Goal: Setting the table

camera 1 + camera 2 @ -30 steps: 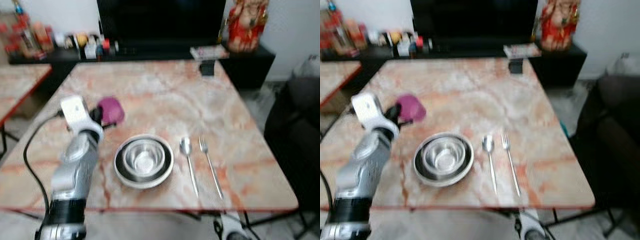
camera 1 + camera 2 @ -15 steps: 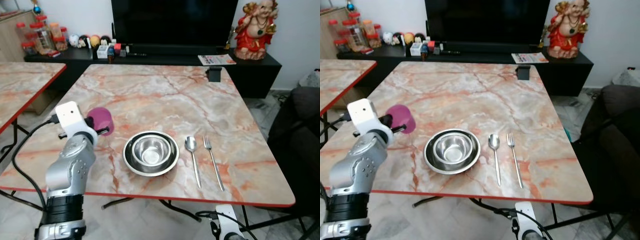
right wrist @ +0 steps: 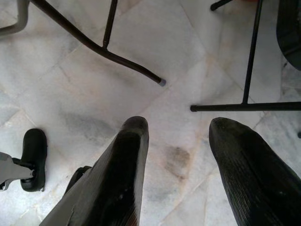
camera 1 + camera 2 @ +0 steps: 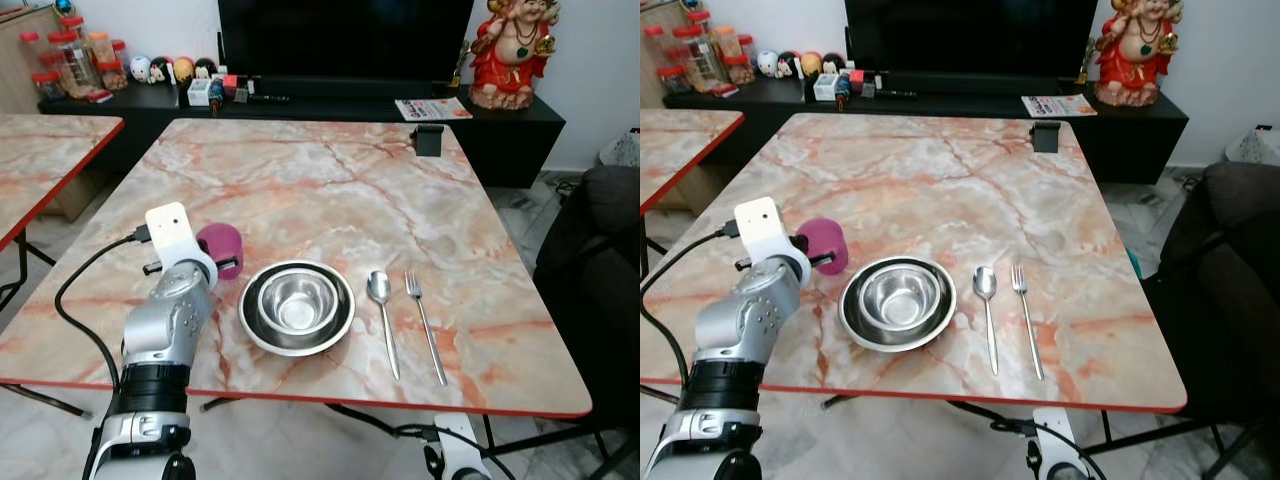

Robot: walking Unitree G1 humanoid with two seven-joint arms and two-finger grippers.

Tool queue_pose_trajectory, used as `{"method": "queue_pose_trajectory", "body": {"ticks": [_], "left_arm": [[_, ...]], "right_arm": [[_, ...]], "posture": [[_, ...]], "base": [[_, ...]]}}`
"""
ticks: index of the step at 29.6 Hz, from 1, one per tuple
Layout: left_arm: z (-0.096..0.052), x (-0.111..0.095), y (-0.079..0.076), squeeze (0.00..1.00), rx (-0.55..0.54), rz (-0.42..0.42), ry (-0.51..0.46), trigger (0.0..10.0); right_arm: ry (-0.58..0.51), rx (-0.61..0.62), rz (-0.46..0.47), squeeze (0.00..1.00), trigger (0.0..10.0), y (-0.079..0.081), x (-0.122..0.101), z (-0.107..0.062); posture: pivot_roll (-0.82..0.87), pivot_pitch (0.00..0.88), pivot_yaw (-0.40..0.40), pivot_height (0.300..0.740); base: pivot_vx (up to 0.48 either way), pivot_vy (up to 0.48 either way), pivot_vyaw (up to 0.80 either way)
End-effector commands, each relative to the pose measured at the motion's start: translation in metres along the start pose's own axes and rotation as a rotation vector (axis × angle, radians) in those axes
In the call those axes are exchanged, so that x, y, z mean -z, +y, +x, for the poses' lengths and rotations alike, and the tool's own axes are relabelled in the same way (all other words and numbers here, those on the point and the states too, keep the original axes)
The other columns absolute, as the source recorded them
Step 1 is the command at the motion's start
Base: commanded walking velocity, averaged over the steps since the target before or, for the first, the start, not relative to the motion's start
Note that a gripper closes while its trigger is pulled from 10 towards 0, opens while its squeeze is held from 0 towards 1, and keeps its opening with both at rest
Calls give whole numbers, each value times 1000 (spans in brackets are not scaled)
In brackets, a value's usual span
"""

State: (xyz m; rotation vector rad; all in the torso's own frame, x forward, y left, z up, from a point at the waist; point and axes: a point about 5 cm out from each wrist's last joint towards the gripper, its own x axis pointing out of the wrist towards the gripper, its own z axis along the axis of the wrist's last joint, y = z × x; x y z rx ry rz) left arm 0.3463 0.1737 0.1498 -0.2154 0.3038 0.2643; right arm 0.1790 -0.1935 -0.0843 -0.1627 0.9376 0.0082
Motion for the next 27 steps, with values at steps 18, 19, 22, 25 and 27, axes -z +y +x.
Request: {"method": "queue_pose_trajectory", "body": {"ticks": [18, 19, 22, 25, 27], "left_arm": [[6, 2, 5, 0, -83, -16, 29, 10000], [3, -1, 6, 0, -81, -23, 21, 10000], [-2, -6, 6, 0, -77, -26, 7, 10000], [-5, -6, 7, 0, -75, -38, 11, 10000], [-6, -5, 9, 0, -80, -37, 17, 10000]], "right_arm": [[-13, 1, 9, 0, 10000, 1, -4, 1], [-14, 1, 11, 0, 10000, 1, -4, 1], [-12, 0, 9, 0, 10000, 1, -4, 1], [-11, -2, 6, 0, 10000, 2, -4, 1], [-12, -3, 4, 0, 10000, 2, -4, 1]], "posture": [[-1, 0, -15, 740], [-1, 0, -16, 740], [5, 0, -17, 740], [11, 0, -18, 740], [13, 0, -18, 740]], "base": [[0, 0, 0], [0, 0, 0], [0, 0, 0], [0, 0, 0], [0, 0, 0]]}}
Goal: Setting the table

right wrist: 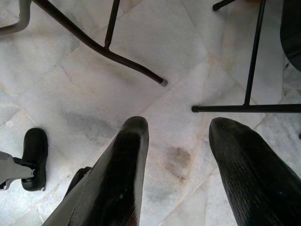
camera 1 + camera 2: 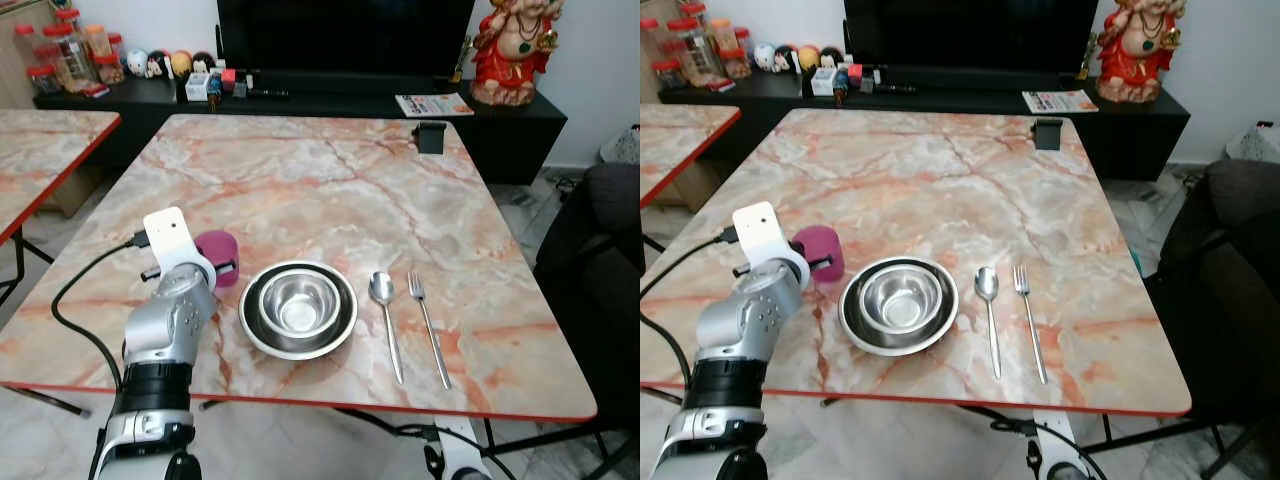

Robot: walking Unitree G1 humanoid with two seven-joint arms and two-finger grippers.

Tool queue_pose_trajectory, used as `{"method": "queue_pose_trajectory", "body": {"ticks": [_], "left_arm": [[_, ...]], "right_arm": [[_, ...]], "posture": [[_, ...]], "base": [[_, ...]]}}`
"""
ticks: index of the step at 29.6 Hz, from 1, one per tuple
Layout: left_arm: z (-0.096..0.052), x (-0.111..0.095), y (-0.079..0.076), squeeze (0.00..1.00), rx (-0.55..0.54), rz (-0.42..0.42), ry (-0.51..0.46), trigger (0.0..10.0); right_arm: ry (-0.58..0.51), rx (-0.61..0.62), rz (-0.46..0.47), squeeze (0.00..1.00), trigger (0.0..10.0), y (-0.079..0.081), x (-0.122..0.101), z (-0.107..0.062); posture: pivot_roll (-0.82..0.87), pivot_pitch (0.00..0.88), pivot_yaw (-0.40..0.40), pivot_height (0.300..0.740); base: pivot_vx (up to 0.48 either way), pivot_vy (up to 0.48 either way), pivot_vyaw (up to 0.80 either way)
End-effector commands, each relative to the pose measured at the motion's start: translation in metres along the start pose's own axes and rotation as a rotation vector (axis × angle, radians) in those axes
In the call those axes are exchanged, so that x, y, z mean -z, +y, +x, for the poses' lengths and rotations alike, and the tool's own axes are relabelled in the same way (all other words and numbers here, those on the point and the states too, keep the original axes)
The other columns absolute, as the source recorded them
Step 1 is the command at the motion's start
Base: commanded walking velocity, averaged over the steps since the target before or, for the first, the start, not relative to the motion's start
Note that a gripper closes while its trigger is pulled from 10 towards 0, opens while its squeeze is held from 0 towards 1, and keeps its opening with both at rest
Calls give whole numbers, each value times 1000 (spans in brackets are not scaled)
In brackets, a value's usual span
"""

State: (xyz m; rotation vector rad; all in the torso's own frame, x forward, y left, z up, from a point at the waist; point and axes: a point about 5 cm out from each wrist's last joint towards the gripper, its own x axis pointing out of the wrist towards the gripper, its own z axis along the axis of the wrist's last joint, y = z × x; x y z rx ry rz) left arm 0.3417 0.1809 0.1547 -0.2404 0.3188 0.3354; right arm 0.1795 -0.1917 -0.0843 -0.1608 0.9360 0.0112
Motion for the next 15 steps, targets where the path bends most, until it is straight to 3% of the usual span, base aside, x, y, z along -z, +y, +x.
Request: {"method": "queue_pose_trajectory", "body": {"ticks": [1, 6, 13, 14, 15], "left_arm": [[-3, 1, 2, 0, -16, -5, 10, 10000], [-13, 1, 4, 0, -12, -1, 16, 10000], [-14, 6, 7, 0, -18, 6, 38, 10000], [-14, 7, 7, 847, -17, 6, 42, 10000], [-14, 7, 6, 847, -16, 6, 44, 10000]], "right_arm": [[-11, 0, 4, 0, 10000, 0, -4, 1], [-14, 2, 6, 0, 10000, 0, -5, 1], [-14, -2, 4, 0, 10000, 1, -6, 1], [-15, -2, 5, 0, 10000, 1, -6, 1], [-15, -2, 7, 0, 10000, 1, -6, 1]], "posture": [[11, 0, -16, 740], [17, 0, -15, 740], [18, 0, -15, 740], [17, 0, -15, 740], [17, 0, -15, 740]], "base": [[0, 0, 0], [0, 0, 0], [0, 0, 0], [0, 0, 0], [0, 0, 0]]}}
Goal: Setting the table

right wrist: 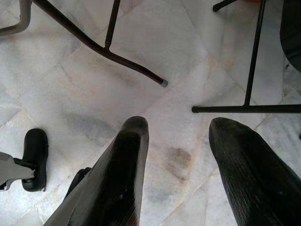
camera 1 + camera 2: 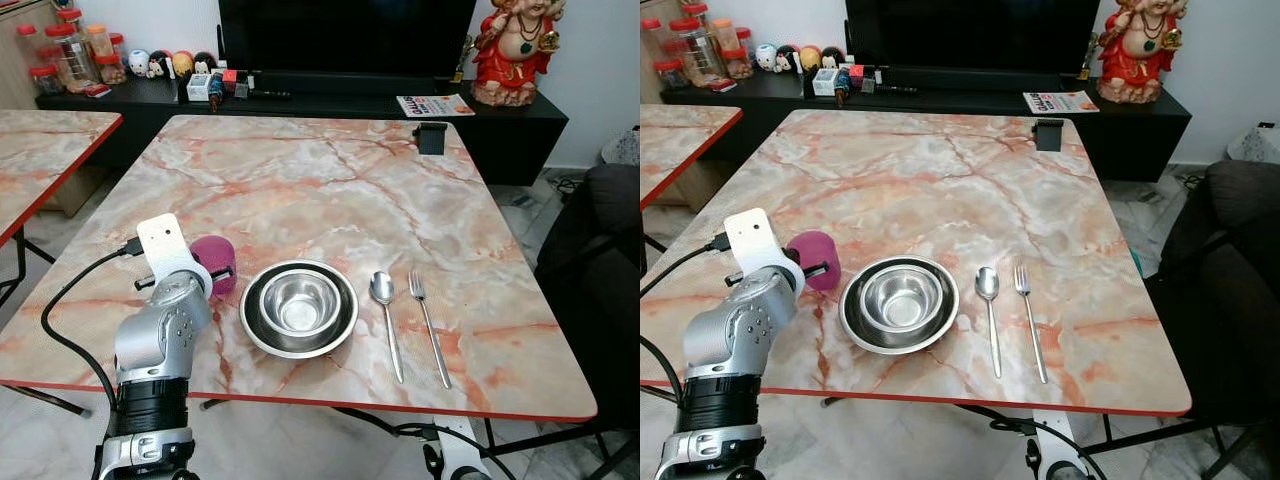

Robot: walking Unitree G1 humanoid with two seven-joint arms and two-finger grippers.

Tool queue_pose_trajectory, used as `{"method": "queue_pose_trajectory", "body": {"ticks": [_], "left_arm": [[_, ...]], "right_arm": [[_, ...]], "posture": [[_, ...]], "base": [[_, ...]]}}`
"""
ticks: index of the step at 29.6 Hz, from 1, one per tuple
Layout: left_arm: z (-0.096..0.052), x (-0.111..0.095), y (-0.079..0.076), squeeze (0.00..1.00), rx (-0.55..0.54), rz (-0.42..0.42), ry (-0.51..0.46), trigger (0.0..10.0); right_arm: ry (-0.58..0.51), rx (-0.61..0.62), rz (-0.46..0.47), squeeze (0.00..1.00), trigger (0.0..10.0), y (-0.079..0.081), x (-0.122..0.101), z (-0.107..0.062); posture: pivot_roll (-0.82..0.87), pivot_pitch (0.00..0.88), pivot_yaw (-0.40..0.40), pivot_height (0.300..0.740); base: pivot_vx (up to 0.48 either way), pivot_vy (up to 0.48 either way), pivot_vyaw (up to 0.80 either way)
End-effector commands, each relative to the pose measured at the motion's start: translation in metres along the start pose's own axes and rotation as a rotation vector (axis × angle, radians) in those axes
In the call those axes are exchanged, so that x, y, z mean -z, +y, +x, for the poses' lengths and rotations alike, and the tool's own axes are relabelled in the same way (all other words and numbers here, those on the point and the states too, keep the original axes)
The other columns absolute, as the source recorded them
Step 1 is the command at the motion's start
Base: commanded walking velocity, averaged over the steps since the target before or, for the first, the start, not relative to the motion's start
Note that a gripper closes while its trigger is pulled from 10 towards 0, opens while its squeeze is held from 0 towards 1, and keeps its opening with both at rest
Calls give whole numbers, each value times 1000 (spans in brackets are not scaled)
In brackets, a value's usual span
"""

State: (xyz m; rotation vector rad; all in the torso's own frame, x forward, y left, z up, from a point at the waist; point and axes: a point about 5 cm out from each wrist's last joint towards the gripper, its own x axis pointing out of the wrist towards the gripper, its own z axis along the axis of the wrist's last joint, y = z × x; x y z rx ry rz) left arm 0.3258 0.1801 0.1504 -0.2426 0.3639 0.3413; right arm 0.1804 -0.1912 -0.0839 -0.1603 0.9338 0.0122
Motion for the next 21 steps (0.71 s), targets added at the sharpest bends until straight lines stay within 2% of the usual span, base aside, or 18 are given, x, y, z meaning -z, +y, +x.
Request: {"method": "queue_pose_trajectory", "body": {"ticks": [1, 10, 11, 19, 20, 21], "left_arm": [[-1, -1, 0, 898, -3, 1, 4, 10000], [0, -3, -1, 835, -1, -2, -2, 10000], [-1, -3, -1, 1000, 0, -5, -8, 10000], [-2, -12, -4, 1000, 16, -29, -55, 10000], [-2, -14, -4, 188, 19, -35, -68, 10000], [-3, -15, -4, 188, 21, -38, -76, 10000]], "right_arm": [[-13, 0, 9, 0, 10000, 1, -5, 1], [-9, 3, 10, 0, 10000, 0, -4, 1], [-10, 3, 11, 0, 10000, 0, -4, 1], [-13, 0, 10, 0, 10000, 1, -5, 1], [-13, 0, 10, 0, 10000, 1, -5, 1], [-13, 0, 10, 0, 10000, 1, -5, 1]], "posture": [[15, 0, -13, 740], [15, 0, -13, 740], [15, 0, -14, 740], [15, 0, -15, 740], [16, 0, -16, 740], [16, 0, -16, 740]], "base": [[0, 0, 0], [0, 0, 0], [0, 0, 0], [0, 0, 0], [0, 0, 0], [0, 0, 0]]}}
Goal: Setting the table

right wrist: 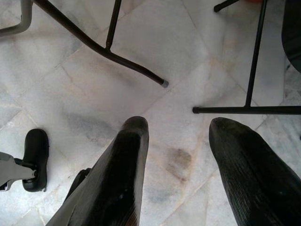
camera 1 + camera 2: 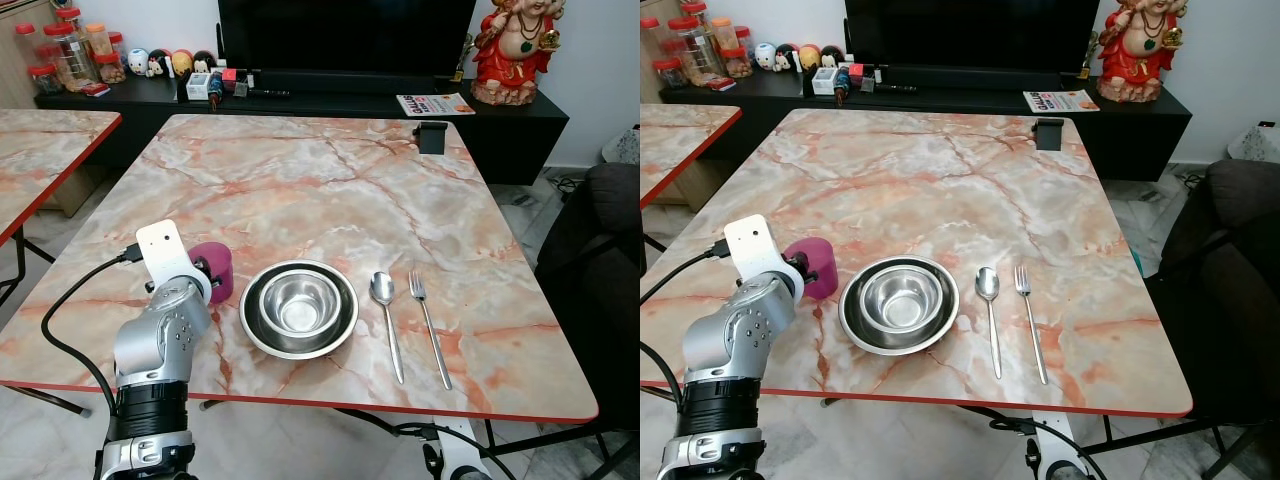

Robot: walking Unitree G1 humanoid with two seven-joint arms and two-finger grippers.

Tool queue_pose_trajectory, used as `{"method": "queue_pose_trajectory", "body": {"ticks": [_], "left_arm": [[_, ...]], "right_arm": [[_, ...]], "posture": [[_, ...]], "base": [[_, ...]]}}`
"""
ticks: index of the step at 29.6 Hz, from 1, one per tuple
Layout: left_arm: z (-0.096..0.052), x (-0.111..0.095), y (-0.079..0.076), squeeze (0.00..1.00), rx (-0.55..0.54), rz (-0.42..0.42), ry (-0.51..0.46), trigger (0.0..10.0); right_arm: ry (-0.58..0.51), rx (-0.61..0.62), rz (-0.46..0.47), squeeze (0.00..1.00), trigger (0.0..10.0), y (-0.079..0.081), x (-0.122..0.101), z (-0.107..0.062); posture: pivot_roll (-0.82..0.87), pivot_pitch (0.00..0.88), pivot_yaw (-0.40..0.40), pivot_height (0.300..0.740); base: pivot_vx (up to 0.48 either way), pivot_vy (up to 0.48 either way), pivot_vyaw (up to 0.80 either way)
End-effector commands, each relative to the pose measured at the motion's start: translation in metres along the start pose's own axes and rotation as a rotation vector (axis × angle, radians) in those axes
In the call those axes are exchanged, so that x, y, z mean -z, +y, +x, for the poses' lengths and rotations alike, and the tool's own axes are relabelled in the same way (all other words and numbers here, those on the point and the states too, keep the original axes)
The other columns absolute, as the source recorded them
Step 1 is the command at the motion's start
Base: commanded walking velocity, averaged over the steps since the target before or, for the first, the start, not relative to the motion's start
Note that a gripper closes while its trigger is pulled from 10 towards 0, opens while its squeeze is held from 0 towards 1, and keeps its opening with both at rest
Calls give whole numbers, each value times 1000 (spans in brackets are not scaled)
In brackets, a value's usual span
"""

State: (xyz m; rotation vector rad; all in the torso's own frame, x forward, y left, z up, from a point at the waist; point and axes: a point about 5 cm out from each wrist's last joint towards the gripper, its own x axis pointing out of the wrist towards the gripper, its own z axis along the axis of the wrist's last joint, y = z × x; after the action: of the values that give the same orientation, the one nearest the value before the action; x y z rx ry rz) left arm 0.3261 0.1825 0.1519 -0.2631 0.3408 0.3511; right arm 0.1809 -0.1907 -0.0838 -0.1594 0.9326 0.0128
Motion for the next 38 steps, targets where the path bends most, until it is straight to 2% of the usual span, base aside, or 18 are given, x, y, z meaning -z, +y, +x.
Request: {"method": "queue_pose_trajectory", "body": {"ticks": [1, 9, 12, 15, 16, 18, 19, 21, 22, 24, 25, 26, 28, 30, 33, 35, 36, 38], "left_arm": [[-3, -15, -7, 0, 28, -24, -69, 10000], [-10, -46, -7, 0, 46, -72, -230, 10000], [-11, -47, -7, 0, 49, -75, -239, 10000], [-17, -69, 5, 0, 23, -99, -386, 10000], [-21, -79, 13, 0, 0, -95, -455, 10000], [-27, -97, 47, 0, -148, -16, -592, 10000], [-27, -97, 47, 0, -148, -16, -592, 10000], [-31, -106, 83, 0, -304, 139, -642, 10000], [-33, -108, 93, 0, -342, 188, -653, 10000], [-34, -110, 100, 0, -369, 223, -662, 10000], [-34, -107, 116, 0, -427, 281, -648, 10000], [-36, -101, 148, 0, -538, 389, -611, 10000], [-38, -90, 177, 0, -624, 465, -554, 10000], [-39, -87, 183, 0, -641, 483, -539, 10000], [-41, -56, 223, 0, -746, 633, -435, 10000], [-43, -37, 242, 0, -798, 649, -362, 10000], [-48, -10, 263, 0, -865, 644, -262, 10000], [-49, 1, 271, 0, -883, 660, -219, 10000]], "right_arm": [[-12, 1, 9, 0, 10000, 1, -4, 1], [-13, 0, 9, 0, 10000, 0, -5, 1], [-13, 0, 9, 0, 10000, 0, -5, 1], [-15, 1, 10, 0, 10000, 1, -5, 1], [-16, 1, 11, 0, 10000, 1, -6, 1], [-18, 2, 12, 0, 10000, 1, -6, 1], [-18, 2, 12, 0, 10000, 1, -6, 1], [-20, 3, 13, 0, 10000, 1, -6, 1], [-20, 3, 13, 0, 10000, 1, -6, 1], [-20, 4, 14, 0, 10000, 1, -6, 1], [-19, 3, 14, 0, 10000, 2, -6, 1], [-18, 0, 15, 0, 10000, 3, -5, 1], [-18, -3, 17, 0, 10000, 4, -5, 1], [-17, -4, 17, 0, 10000, 5, -5, 1], [-17, -8, 20, 0, 10000, 8, -5, 1], [-17, -11, 20, 0, 10000, 9, -5, 1], [-17, -13, 23, 0, 10000, 10, -5, 1], [-16, -14, 23, 0, 10000, 11, -5, 1]], "posture": [[16, 0, -17, 740], [19, 0, -19, 740], [19, 0, -19, 740], [18, 0, -19, 740], [18, 0, -19, 740], [22, 0, -19, 740], [22, 0, -19, 740], [30, 0, -19, 740], [30, 0, -19, 740], [30, 0, -19, 740], [35, 0, -15, 740], [39, 0, -13, 740], [46, 0, -11, 740], [46, 0, -11, 740], [60, 0, -7, 740], [55, 0, -5, 740], [61, 0, -4, 740], [62, 0, -4, 740]], "base": [[0, 0, 0], [0, 0, 0], [0, 0, 0], [0, 0, 0], [0, 0, 0], [0, 0, 0], [0, 0, 0], [0, 0, 0], [0, 0, 0], [0, 0, 0], [0, 0, 0], [0, 0, 0], [0, 0, 0], [0, 0, 0], [0, 0, 0], [0, 0, 0], [0, 0, 0], [0, 0, 0]]}}
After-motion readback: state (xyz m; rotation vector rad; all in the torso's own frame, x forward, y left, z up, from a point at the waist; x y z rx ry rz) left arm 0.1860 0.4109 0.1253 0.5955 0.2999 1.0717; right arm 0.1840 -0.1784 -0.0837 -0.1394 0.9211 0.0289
